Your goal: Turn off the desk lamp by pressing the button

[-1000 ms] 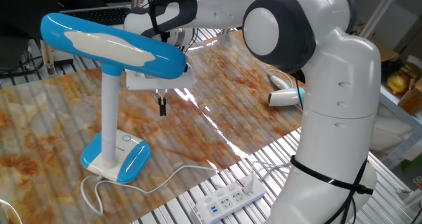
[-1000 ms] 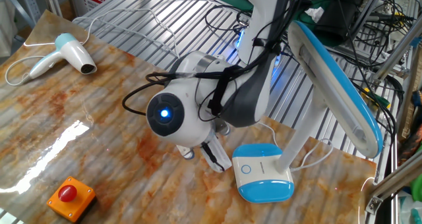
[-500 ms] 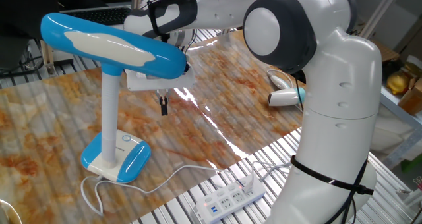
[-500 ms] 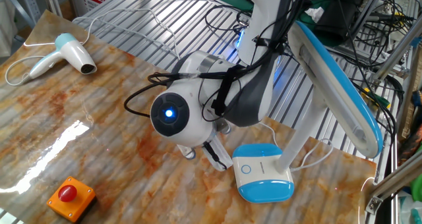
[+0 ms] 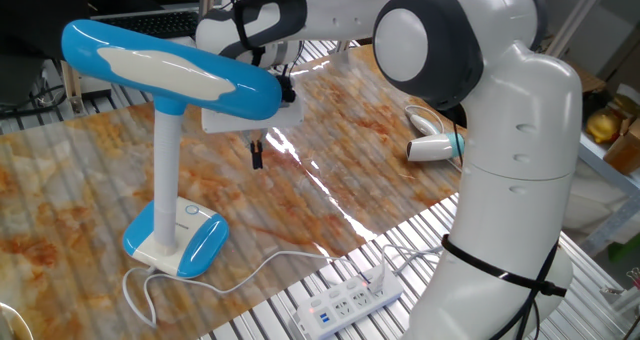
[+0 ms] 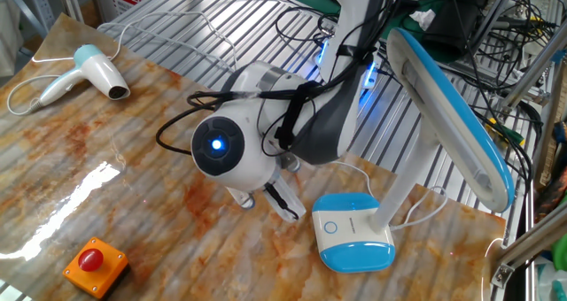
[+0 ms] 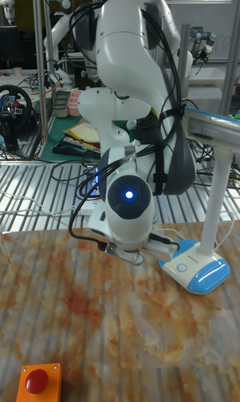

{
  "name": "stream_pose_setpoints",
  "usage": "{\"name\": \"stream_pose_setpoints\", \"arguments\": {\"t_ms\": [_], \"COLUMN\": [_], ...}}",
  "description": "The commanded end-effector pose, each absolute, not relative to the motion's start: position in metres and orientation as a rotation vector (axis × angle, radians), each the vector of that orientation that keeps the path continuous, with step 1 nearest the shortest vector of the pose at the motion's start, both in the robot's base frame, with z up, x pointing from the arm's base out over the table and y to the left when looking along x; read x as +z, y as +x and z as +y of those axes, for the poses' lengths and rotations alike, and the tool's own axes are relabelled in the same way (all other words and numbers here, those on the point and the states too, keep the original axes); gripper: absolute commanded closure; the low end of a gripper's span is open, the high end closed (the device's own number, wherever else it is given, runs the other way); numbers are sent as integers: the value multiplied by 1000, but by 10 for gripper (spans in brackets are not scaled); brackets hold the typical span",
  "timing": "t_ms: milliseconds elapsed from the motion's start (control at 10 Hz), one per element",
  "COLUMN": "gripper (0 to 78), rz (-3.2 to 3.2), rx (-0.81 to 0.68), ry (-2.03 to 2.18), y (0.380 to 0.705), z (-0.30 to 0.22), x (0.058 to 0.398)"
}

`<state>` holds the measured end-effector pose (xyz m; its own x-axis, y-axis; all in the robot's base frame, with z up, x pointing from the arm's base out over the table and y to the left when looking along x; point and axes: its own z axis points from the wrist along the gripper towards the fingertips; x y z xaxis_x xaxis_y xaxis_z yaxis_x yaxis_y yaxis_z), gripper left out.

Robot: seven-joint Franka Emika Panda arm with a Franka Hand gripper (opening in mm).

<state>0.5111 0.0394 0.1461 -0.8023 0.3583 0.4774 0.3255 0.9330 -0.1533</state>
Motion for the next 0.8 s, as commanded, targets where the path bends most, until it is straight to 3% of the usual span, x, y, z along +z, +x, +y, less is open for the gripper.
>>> {"name": "stream_pose_setpoints", "arguments": {"t_ms": [100, 800], "gripper": [776, 776], "rz": [-2592, -2654], "rx": [97, 115], "ry": [-465, -364], "y": [511, 506], "z": [35, 20], "x": [146, 140]}}
